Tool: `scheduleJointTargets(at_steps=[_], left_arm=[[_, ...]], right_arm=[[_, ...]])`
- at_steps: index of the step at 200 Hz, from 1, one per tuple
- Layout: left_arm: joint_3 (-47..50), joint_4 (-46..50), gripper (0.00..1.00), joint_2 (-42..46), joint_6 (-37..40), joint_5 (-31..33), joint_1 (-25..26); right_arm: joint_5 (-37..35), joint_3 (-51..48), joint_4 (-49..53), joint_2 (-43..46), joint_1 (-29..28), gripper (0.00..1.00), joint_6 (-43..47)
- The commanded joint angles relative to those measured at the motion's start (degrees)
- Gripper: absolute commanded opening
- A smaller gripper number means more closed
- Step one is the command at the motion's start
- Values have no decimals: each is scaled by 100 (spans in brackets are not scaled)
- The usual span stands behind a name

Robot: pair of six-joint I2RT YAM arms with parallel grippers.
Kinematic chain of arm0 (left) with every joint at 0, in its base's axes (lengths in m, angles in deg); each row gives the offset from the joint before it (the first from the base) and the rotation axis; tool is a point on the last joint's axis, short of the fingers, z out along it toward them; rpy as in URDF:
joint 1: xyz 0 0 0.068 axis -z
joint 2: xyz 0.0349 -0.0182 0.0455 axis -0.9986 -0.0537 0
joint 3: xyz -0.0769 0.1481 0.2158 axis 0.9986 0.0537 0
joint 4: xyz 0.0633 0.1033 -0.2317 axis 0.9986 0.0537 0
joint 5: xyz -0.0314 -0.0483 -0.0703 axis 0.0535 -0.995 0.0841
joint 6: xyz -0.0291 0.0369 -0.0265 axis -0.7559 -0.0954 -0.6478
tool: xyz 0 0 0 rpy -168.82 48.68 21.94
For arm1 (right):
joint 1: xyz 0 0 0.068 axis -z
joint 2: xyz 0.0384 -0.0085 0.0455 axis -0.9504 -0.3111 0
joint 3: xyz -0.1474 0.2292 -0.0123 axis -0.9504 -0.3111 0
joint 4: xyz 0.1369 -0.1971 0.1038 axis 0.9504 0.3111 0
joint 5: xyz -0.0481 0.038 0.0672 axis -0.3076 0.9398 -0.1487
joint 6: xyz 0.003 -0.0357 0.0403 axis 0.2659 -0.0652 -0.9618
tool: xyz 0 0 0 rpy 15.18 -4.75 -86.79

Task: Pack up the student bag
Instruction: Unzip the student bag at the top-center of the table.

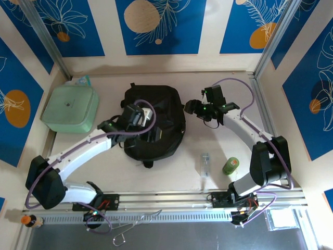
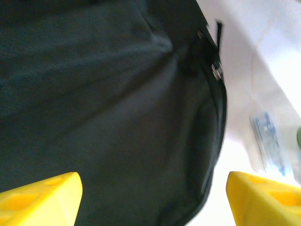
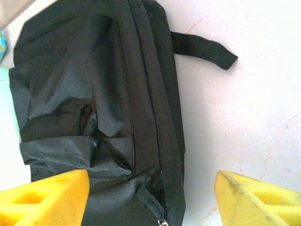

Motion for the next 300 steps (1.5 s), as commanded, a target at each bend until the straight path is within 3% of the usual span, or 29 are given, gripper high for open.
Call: scheduleJointTargets(at_steps=[1,40,91,127,207,254,300], left_arm=[[-441,-87,80,-280,-169,-76,-337],[-1487,-13,75,-1369,-118,161,-417],[-2927,430,69,-2938,-96,405,-425],[-3699,778,56,-3783,-220,590,-425],[-4219,1489,61,-4511,-198,-102,-350],[-4363,1806,65,-4826,-295,246,-92],[-4668,1714,58,-4976,-565,476,-91]], right_arm=[[572,158,-212,-310,90,72,24],[1153,752,-4,-1230,106,72,103],[1063,1204,341,-2025,-14,71,67],[1232,1056,368,-2257,-85,51,41],[1172,688,227,-2322,-180,48,-30],[1135,635,183,-2337,-190,48,-65],[1110,626,192,-2377,-206,47,-48]])
